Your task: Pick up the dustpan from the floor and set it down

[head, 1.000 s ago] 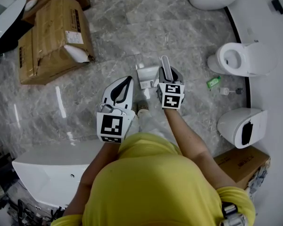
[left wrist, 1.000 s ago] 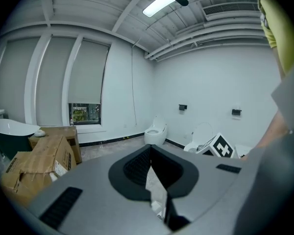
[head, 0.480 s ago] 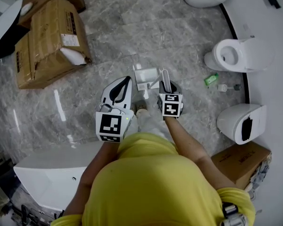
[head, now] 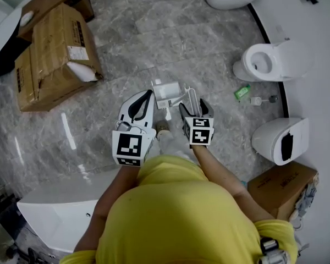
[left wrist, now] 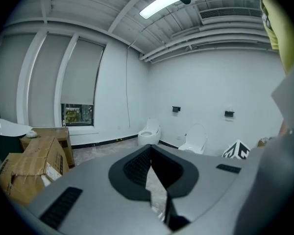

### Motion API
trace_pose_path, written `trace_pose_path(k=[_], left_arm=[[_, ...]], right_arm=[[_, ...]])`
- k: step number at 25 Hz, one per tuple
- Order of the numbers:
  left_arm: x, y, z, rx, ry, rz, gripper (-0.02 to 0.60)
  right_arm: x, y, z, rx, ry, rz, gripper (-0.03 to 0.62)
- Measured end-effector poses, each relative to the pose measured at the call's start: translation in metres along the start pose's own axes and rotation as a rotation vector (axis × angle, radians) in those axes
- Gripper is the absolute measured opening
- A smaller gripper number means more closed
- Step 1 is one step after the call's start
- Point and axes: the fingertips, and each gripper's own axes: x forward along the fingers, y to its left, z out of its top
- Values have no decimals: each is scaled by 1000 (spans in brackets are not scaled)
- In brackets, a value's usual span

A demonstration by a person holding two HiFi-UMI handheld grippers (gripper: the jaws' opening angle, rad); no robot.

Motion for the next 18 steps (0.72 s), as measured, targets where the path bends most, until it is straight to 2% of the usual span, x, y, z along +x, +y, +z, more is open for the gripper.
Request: trace_pose_path(k=[2,4,11,15,18], left_arm=[[-2,0,1,4,-5,-1,3],[-4,0,4,8,-13,0,3],[-12,5,30,28,-81,33,3],[-24,12,62,81,-157,73,3],[-39,15,92,63,-227,107,3]], right_arm=[[-13,-2,20,-11,-68,-17,354],[-29,-1,47,-25,-153,-27,317],[-105,26,158,-158,-490,8,27],[-142,46,200,-166,-627,70,11],[-166,54,222,-186,-692,92,11]])
